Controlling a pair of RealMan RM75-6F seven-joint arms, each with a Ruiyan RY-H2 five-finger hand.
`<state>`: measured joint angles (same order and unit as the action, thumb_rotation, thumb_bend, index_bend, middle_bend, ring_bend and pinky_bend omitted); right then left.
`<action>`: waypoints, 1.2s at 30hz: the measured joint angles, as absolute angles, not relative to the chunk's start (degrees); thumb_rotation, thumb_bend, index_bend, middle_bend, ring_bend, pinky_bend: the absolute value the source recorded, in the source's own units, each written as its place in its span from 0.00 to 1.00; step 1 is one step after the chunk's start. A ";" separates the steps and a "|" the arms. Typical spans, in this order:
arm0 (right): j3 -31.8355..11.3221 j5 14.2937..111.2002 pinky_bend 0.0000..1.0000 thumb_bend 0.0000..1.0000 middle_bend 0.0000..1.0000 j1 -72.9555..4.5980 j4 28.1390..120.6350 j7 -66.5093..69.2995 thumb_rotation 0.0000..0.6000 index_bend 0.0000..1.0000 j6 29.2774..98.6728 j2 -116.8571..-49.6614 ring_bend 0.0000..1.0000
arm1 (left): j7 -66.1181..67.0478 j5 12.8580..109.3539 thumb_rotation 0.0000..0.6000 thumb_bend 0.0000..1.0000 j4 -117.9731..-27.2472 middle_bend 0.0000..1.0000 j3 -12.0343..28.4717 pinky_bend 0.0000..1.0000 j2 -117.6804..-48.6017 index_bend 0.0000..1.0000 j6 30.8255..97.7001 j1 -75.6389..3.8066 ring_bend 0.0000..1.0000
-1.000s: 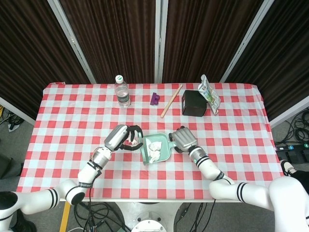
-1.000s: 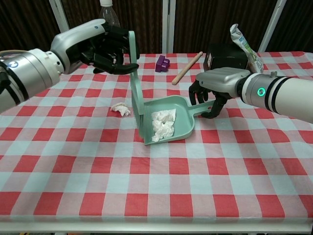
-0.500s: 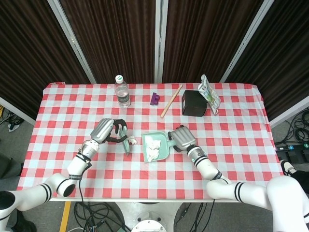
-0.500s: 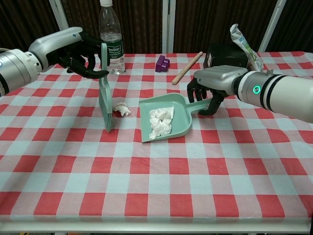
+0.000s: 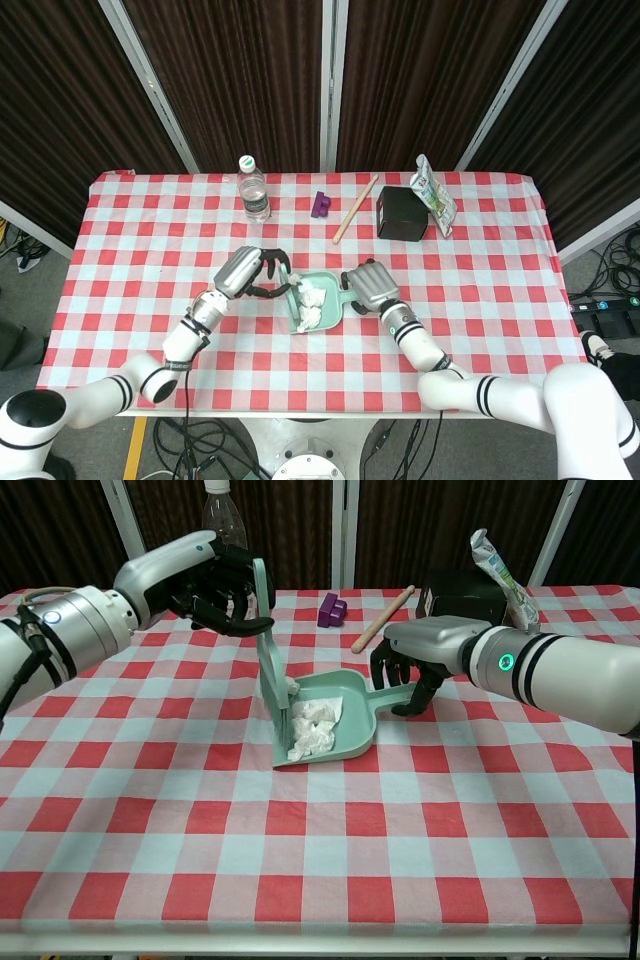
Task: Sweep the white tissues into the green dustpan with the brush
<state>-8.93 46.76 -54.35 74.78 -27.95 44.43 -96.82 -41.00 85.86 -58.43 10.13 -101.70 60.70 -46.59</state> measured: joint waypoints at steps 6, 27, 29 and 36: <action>-9.27 46.63 0.22 0.66 0.56 -54.70 74.25 -27.12 1.00 0.69 43.92 -97.31 0.35 | -44.30 85.10 1.00 0.51 -57.25 0.57 10.43 0.86 -102.39 0.56 58.72 -47.64 0.61; -8.85 47.38 0.13 0.41 0.36 -54.68 73.69 -26.77 1.00 0.24 44.63 -97.74 0.17 | -42.60 85.76 1.00 0.51 -59.26 0.57 9.79 0.86 -99.73 0.56 62.55 -46.37 0.60; -8.66 46.97 0.12 0.39 0.33 -54.70 74.12 -27.69 1.00 0.19 45.17 -97.62 0.16 | -41.23 86.05 1.00 0.51 -60.01 0.57 9.46 0.86 -98.97 0.56 63.17 -45.99 0.60; -8.09 46.01 0.11 0.36 0.27 -54.40 76.43 -29.97 1.00 0.10 47.18 -96.62 0.14 | -37.02 86.52 1.00 0.51 -62.51 0.57 8.12 0.86 -95.69 0.56 63.38 -44.99 0.58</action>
<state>-8.09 46.01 -54.40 76.43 -29.97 47.18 -96.62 -37.02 86.52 -62.51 8.12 -95.69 63.38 -44.99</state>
